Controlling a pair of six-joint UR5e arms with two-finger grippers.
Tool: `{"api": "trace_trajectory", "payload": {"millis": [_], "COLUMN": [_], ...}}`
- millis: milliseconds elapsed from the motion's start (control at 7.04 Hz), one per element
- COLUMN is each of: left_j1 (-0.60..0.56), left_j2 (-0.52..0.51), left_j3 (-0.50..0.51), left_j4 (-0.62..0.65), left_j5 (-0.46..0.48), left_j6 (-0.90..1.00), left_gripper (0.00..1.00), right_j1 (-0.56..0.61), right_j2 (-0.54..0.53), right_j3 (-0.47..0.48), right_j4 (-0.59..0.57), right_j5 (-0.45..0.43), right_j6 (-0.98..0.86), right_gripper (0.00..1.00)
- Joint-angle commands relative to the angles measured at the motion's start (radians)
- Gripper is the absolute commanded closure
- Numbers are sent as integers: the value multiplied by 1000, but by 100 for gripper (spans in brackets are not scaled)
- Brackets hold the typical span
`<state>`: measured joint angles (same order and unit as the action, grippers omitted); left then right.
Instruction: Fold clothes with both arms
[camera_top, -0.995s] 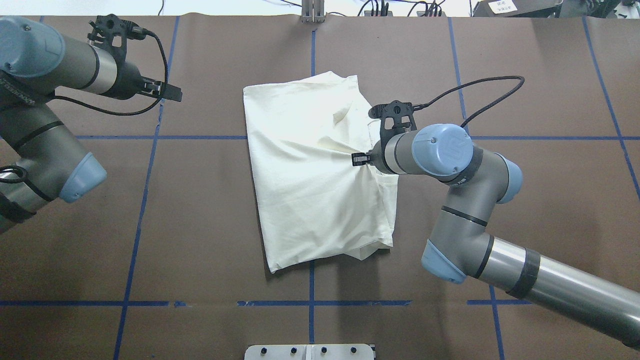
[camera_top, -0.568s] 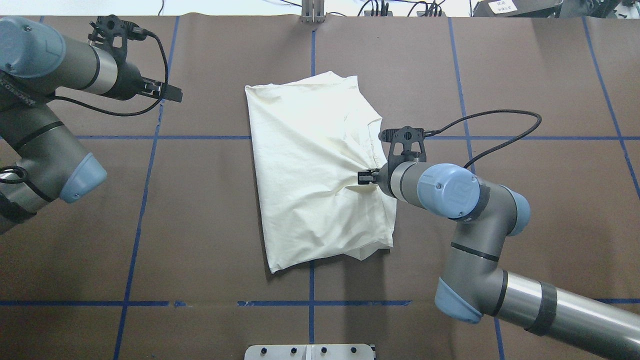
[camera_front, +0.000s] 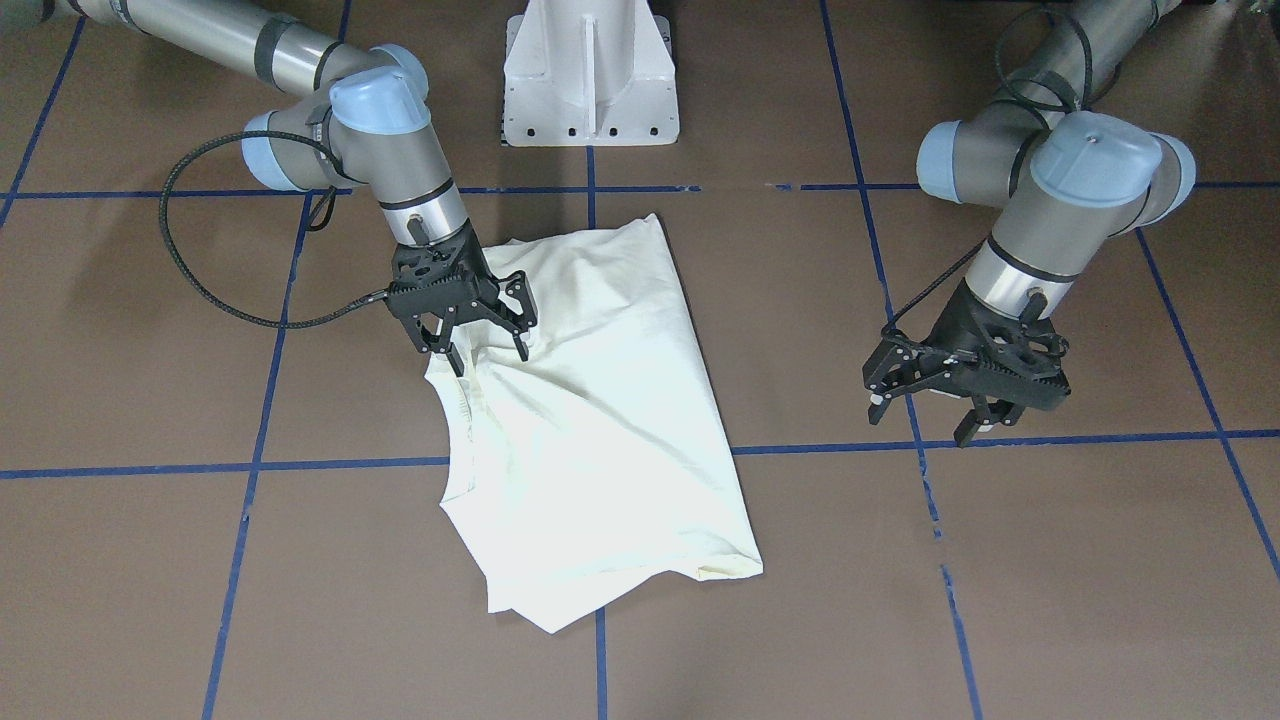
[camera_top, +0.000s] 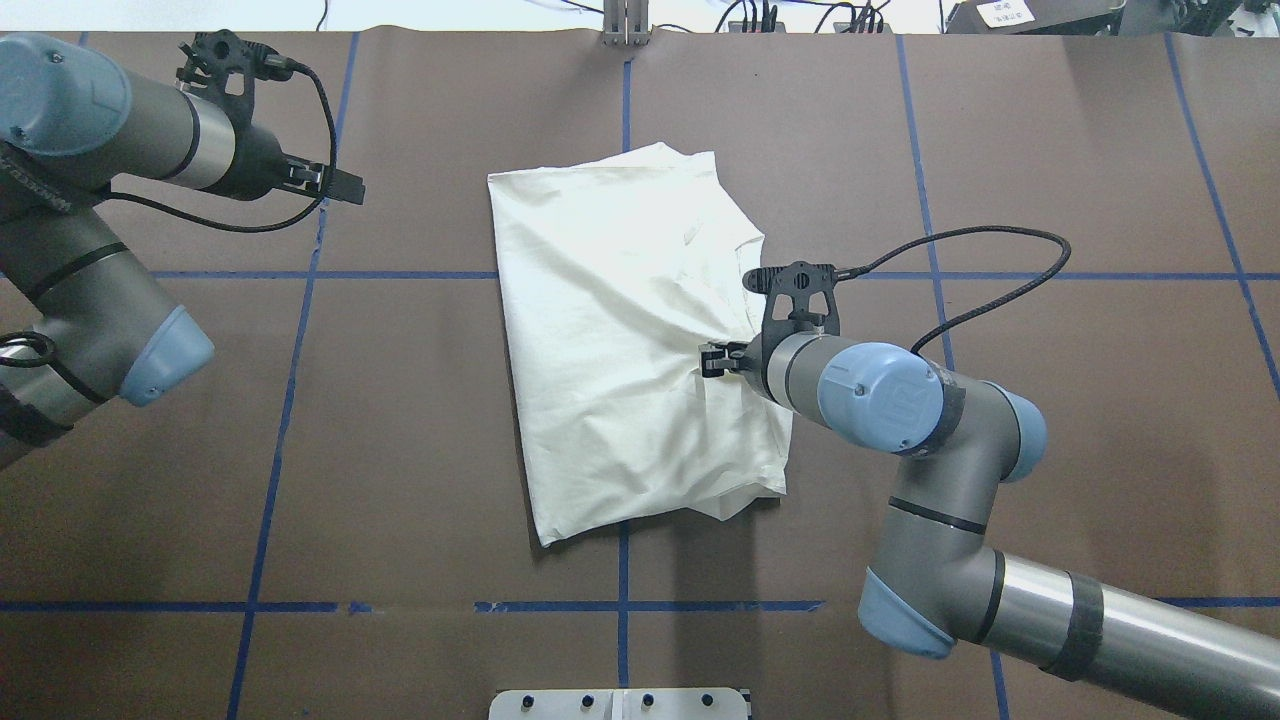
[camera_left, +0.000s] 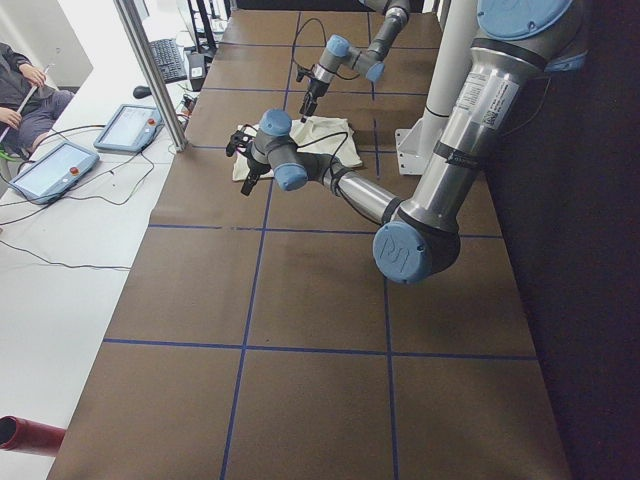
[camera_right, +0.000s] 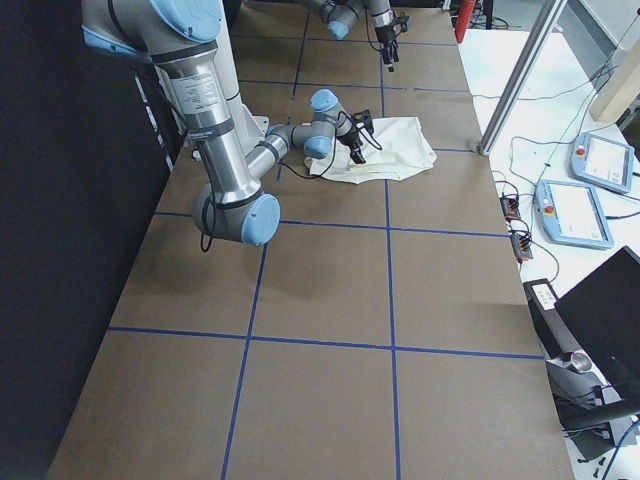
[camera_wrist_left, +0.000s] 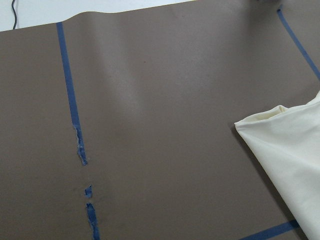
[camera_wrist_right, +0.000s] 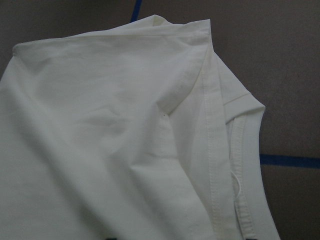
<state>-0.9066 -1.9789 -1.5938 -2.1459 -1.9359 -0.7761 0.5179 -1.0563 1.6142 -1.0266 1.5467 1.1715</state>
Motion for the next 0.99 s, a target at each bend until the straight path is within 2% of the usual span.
{"api": "trace_trajectory", "payload": {"millis": [0, 142, 284, 710, 853], "left_j1": [0, 0, 0, 0, 0], "left_j2": [0, 0, 0, 0, 0], "left_j3": [3, 8, 9, 9, 9], "left_j4": [0, 0, -2, -2, -2], "left_j5": [0, -2, -2, 0, 0], "left_j6": [0, 0, 1, 1, 1], "left_gripper": [0, 0, 0, 0, 0], "right_j1": [42, 48, 51, 50, 45], "right_j2": [79, 72, 70, 39, 41], "right_j3": [-88, -158, -192, -197, -198], "right_j4": [40, 175, 222, 230, 230], "right_j5": [79, 108, 116, 116, 116], "right_j6": [8, 16, 28, 55, 80], "right_gripper": [2, 9, 11, 19, 25]}}
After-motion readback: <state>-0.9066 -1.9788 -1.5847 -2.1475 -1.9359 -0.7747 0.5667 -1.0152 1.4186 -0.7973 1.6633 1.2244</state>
